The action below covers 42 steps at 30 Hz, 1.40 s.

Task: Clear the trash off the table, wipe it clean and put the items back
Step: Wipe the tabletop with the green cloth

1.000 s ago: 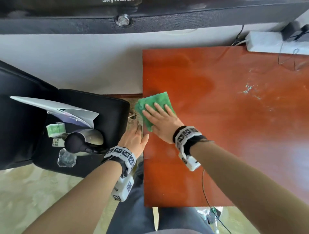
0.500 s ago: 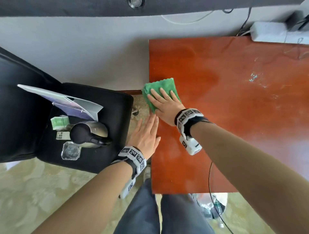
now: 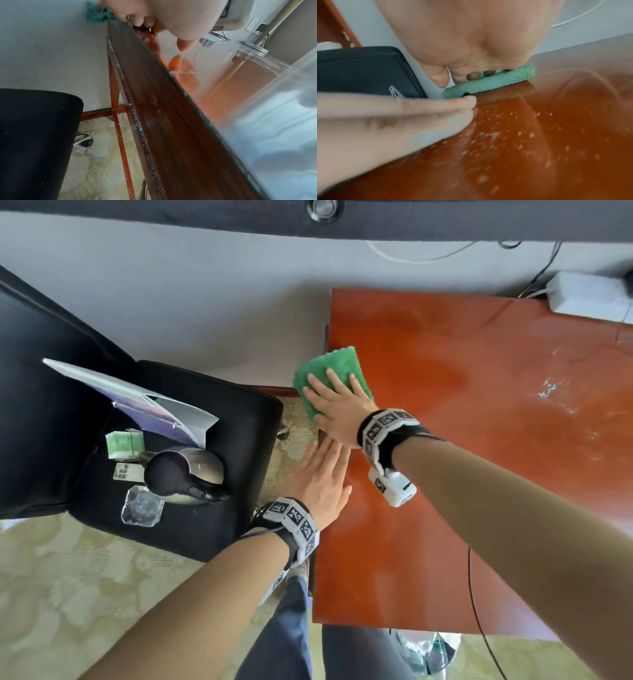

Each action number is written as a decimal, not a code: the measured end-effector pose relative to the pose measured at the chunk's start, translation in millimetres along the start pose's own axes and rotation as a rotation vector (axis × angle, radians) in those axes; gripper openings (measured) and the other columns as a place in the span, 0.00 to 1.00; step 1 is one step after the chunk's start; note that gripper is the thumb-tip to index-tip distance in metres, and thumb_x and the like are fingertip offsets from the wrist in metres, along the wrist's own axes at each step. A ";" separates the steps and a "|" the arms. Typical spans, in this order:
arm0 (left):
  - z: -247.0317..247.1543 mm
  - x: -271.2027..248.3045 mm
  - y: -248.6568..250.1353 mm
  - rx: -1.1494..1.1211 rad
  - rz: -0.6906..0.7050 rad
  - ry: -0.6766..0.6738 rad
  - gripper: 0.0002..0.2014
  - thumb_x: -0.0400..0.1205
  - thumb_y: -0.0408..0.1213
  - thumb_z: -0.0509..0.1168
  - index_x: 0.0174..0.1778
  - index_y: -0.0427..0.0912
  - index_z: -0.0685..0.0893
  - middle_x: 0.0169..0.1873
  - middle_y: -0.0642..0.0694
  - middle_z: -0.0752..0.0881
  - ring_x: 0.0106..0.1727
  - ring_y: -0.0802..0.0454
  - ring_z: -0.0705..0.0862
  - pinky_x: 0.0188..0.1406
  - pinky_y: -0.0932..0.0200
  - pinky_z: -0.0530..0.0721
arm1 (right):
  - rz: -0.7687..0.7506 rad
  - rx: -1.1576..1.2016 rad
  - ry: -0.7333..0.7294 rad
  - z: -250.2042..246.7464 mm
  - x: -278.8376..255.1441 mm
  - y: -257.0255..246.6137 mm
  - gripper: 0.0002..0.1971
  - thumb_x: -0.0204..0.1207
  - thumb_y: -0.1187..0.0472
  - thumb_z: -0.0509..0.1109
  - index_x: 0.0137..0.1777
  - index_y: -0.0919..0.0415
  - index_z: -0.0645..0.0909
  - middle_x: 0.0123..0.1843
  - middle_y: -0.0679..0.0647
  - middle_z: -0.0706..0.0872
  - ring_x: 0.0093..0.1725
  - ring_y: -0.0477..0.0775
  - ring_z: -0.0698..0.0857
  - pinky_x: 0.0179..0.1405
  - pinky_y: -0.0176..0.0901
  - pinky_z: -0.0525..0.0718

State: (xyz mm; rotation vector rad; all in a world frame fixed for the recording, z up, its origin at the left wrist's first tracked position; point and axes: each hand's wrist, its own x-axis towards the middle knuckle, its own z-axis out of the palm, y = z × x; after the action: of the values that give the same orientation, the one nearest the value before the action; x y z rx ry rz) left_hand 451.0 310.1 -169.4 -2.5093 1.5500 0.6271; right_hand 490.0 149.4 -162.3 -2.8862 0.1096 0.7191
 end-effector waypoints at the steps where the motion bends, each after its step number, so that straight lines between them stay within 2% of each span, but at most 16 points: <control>1: -2.2 3.6 1.2 -0.002 -0.001 -0.001 0.37 0.89 0.53 0.46 0.87 0.33 0.44 0.87 0.34 0.44 0.88 0.41 0.44 0.87 0.45 0.44 | -0.063 -0.042 -0.010 -1.0 4.7 2.0 0.31 0.88 0.49 0.47 0.88 0.52 0.42 0.89 0.49 0.40 0.87 0.59 0.40 0.84 0.66 0.42; 3: -5.9 7.6 1.1 -0.019 0.007 -0.006 0.37 0.90 0.53 0.46 0.87 0.33 0.43 0.87 0.35 0.40 0.88 0.42 0.42 0.87 0.45 0.43 | -0.003 0.006 0.040 -6.7 10.7 32.3 0.32 0.88 0.50 0.49 0.88 0.52 0.40 0.89 0.49 0.38 0.88 0.58 0.41 0.85 0.63 0.43; 7: -6.2 7.7 0.7 -0.049 -0.006 -0.015 0.36 0.90 0.53 0.45 0.87 0.35 0.40 0.86 0.37 0.34 0.88 0.43 0.40 0.87 0.44 0.45 | 0.446 0.261 0.161 -15.9 -2.2 123.7 0.34 0.87 0.50 0.51 0.88 0.52 0.41 0.89 0.51 0.39 0.87 0.60 0.42 0.84 0.64 0.43; 9: -3.9 6.8 4.2 -0.071 -0.020 -0.025 0.36 0.90 0.52 0.45 0.87 0.35 0.39 0.85 0.38 0.32 0.88 0.44 0.38 0.87 0.44 0.45 | 0.553 0.303 0.163 -16.6 -3.7 137.6 0.35 0.86 0.49 0.52 0.88 0.53 0.41 0.89 0.51 0.39 0.87 0.61 0.41 0.84 0.65 0.43; 11: -2.8 6.6 7.6 -0.099 -0.033 -0.026 0.36 0.90 0.51 0.46 0.87 0.36 0.38 0.85 0.40 0.30 0.87 0.45 0.36 0.87 0.45 0.46 | 0.540 0.281 0.166 -18.1 1.4 118.3 0.36 0.86 0.49 0.53 0.88 0.53 0.41 0.89 0.52 0.39 0.87 0.61 0.41 0.84 0.65 0.42; 16: -3.2 -1.5 8.3 -0.046 -0.039 -0.047 0.37 0.90 0.53 0.44 0.87 0.37 0.36 0.85 0.41 0.30 0.87 0.47 0.36 0.87 0.43 0.44 | 0.098 0.135 0.043 6.1 -24.3 45.7 0.34 0.88 0.51 0.49 0.88 0.51 0.36 0.89 0.48 0.36 0.87 0.58 0.38 0.85 0.62 0.40; 18: 0.9 -12.8 6.5 0.011 -0.025 -0.056 0.38 0.89 0.56 0.43 0.86 0.37 0.35 0.85 0.40 0.29 0.87 0.46 0.36 0.87 0.42 0.43 | 0.163 0.190 0.076 21.6 -54.1 58.5 0.33 0.88 0.53 0.49 0.88 0.50 0.37 0.88 0.47 0.35 0.87 0.57 0.37 0.85 0.60 0.39; 22: 13.8 -46.9 5.4 0.124 0.026 -0.080 0.40 0.88 0.60 0.39 0.86 0.35 0.34 0.84 0.37 0.29 0.87 0.42 0.36 0.85 0.38 0.44 | 0.547 0.362 0.137 55.6 -137.4 99.2 0.34 0.87 0.55 0.51 0.88 0.51 0.39 0.89 0.49 0.38 0.87 0.60 0.40 0.84 0.64 0.42; 24: 20.7 -65.8 9.9 0.164 0.071 -0.083 0.41 0.87 0.62 0.39 0.86 0.35 0.34 0.85 0.37 0.30 0.88 0.42 0.37 0.85 0.37 0.44 | 0.648 0.412 0.127 68.4 -163.4 85.1 0.35 0.86 0.54 0.52 0.88 0.52 0.38 0.89 0.50 0.37 0.87 0.61 0.39 0.84 0.65 0.43; 26: 29.5 -83.3 16.8 0.177 0.118 -0.100 0.41 0.87 0.61 0.40 0.86 0.35 0.36 0.85 0.38 0.32 0.88 0.43 0.38 0.85 0.37 0.43 | 0.597 0.392 0.124 76.3 -168.4 41.3 0.36 0.85 0.53 0.53 0.88 0.52 0.38 0.89 0.50 0.36 0.87 0.61 0.39 0.84 0.65 0.42; 30: 40.0 -110.7 29.0 0.202 0.160 -0.118 0.40 0.88 0.60 0.42 0.87 0.33 0.43 0.87 0.35 0.42 0.88 0.41 0.43 0.86 0.38 0.43 | 0.149 0.183 0.053 90.7 -162.9 -63.3 0.35 0.86 0.50 0.52 0.88 0.51 0.37 0.89 0.48 0.36 0.87 0.58 0.38 0.85 0.63 0.42; 32: 44.1 -122.4 28.7 0.206 0.166 -0.118 0.40 0.88 0.59 0.42 0.87 0.33 0.41 0.87 0.35 0.41 0.88 0.42 0.42 0.86 0.38 0.43 | 0.110 0.167 0.039 94.9 -166.7 -63.6 0.34 0.86 0.53 0.51 0.88 0.49 0.37 0.89 0.47 0.36 0.87 0.56 0.38 0.86 0.61 0.42; 33: 46.0 -127.2 27.1 0.204 0.173 -0.115 0.40 0.88 0.59 0.42 0.87 0.34 0.39 0.86 0.36 0.38 0.88 0.42 0.40 0.86 0.39 0.43 | 0.172 0.211 0.053 94.6 -170.1 -50.6 0.35 0.86 0.54 0.52 0.88 0.48 0.38 0.89 0.46 0.36 0.87 0.55 0.38 0.86 0.60 0.41; 35: 48.6 -133.6 24.3 0.200 0.189 -0.116 0.39 0.89 0.58 0.42 0.87 0.35 0.37 0.85 0.37 0.33 0.88 0.43 0.38 0.86 0.40 0.43 | 0.417 0.360 0.093 94.6 -182.2 -15.9 0.36 0.84 0.58 0.54 0.88 0.47 0.41 0.89 0.47 0.37 0.87 0.56 0.39 0.85 0.60 0.41; 38: 52.6 -135.5 26.0 0.162 0.176 -0.096 0.39 0.89 0.58 0.41 0.86 0.35 0.36 0.85 0.38 0.31 0.87 0.44 0.36 0.86 0.41 0.41 | 0.726 0.483 0.162 103.2 -205.0 29.9 0.35 0.83 0.57 0.53 0.88 0.49 0.43 0.89 0.49 0.39 0.88 0.59 0.41 0.84 0.63 0.43; 42: 58.1 -133.4 34.1 0.091 0.126 -0.074 0.38 0.89 0.56 0.42 0.86 0.34 0.35 0.85 0.37 0.30 0.87 0.43 0.35 0.87 0.43 0.38 | 0.855 0.512 0.192 99.5 -182.7 39.0 0.36 0.84 0.51 0.52 0.88 0.51 0.40 0.89 0.50 0.36 0.87 0.60 0.38 0.84 0.64 0.40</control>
State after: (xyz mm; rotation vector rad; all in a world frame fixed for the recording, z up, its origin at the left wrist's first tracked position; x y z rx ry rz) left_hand 353.1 422.9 -163.7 -2.3103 1.6802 0.6426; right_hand 278.9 134.4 -168.3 -2.3161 1.3759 0.4083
